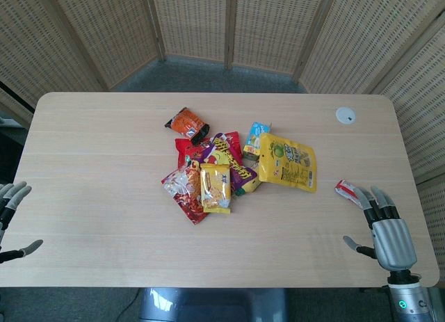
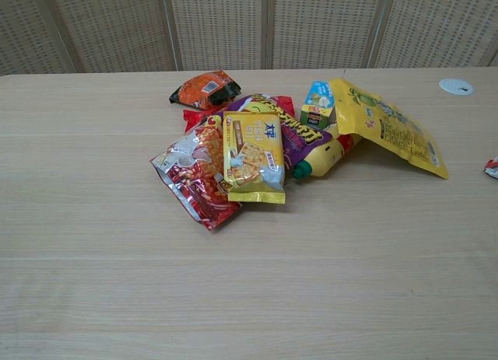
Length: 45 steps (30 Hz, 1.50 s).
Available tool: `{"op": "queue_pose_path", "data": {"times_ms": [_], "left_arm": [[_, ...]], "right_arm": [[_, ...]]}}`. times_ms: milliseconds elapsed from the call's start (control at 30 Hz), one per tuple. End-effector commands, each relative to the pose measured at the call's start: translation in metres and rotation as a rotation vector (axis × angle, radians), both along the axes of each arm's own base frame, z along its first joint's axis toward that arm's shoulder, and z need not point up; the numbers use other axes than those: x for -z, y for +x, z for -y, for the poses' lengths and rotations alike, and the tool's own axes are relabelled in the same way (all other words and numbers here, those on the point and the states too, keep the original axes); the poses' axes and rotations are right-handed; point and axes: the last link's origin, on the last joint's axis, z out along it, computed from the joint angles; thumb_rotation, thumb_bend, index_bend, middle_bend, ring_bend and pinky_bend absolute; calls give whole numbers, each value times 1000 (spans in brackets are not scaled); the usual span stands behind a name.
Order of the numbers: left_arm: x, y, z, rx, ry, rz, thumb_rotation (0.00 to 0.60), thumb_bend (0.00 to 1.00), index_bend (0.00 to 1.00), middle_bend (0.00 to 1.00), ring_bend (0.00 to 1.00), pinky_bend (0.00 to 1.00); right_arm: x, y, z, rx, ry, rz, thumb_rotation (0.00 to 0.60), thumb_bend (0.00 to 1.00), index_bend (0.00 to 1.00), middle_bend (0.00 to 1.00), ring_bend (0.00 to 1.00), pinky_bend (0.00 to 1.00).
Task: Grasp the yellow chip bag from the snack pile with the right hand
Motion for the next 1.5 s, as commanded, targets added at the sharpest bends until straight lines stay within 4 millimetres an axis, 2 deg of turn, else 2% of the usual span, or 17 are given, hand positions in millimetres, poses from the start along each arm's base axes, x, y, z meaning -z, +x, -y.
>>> {"op": "queue_pose_path", "data": {"times_ms": [33,400,500,667,933,1167,1333,1500], "left_arm": [[0,0,0,0,-1,0,600,0,37,0,0,0],[-2,1,1,3,7,10,600,0,38,0,0,0],[-3,0,0,0,7,12,600,0,37,0,0,0],[0,0,-1,-4,0,8,600,0,38,0,0,0],[1,-3,-3,-19,-1,4,600,0,39,0,0,0],[1,-4,-5,-25,-6,5,600,0,40,0,0,0],[-1,-5,-6,-29,0,11,600,0,40,0,0,0],[-5,-6,-6,-33,12,19,600,0,40,0,0,0]], "right_arm": [[1,0,0,0,3,-2,600,0,0,0,0,0],[9,3,1,5,25,15,600,0,0,0,0,0],[20,9,2,18,51,65,600,0,0,0,0,0],[53,29,12,30,171,143,600,0,0,0,0,0],[96,69,59,49,281,244,600,0,0,0,0,0],[135,91,93,141,310,291,600,0,0,0,0,0],[158,100,116,182,278,319,600,0,0,0,0,0],[169,95,146,227,243,309,600,0,0,0,0,0]]}}
